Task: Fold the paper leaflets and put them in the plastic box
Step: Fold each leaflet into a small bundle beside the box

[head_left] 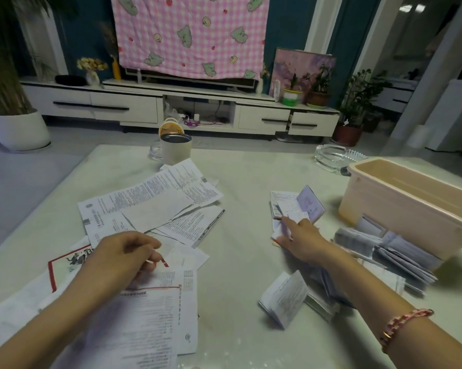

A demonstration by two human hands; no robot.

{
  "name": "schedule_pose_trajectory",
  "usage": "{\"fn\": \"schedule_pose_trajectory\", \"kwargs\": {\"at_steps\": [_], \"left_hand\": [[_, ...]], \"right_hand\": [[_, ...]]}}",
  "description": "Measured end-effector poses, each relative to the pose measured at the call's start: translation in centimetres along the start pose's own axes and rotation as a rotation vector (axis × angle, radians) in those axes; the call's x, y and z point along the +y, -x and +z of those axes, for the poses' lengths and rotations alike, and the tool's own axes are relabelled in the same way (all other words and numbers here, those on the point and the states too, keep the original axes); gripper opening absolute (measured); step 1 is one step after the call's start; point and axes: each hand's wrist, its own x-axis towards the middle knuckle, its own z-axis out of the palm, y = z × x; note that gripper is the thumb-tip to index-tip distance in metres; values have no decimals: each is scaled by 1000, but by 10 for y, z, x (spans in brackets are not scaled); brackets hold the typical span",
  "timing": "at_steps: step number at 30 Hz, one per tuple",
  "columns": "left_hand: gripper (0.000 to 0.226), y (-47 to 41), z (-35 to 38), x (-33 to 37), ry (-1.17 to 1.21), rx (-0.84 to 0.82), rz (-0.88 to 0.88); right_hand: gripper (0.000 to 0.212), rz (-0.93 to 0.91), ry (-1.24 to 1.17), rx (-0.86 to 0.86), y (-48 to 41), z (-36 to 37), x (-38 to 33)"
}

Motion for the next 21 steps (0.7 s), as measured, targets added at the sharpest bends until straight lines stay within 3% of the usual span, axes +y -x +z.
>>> {"fn": "schedule_pose_trajectory", "kwargs": {"at_steps": [6, 11, 16, 21], "left_hand": [[21, 3, -15, 1, 94, 87, 91], [25, -2, -37, -7, 19, 256, 236], [20, -10, -46, -31, -408, 178, 281], [28, -4, -44, -28, -604, -60, 415]], "right_hand": [[41, 76, -162, 169, 7, -16, -9], [27, -164, -275, 380, 30, -33, -64], [35, -548, -233, 169, 74, -9, -132], [93, -717, -150, -174, 88, 21, -158]]}}
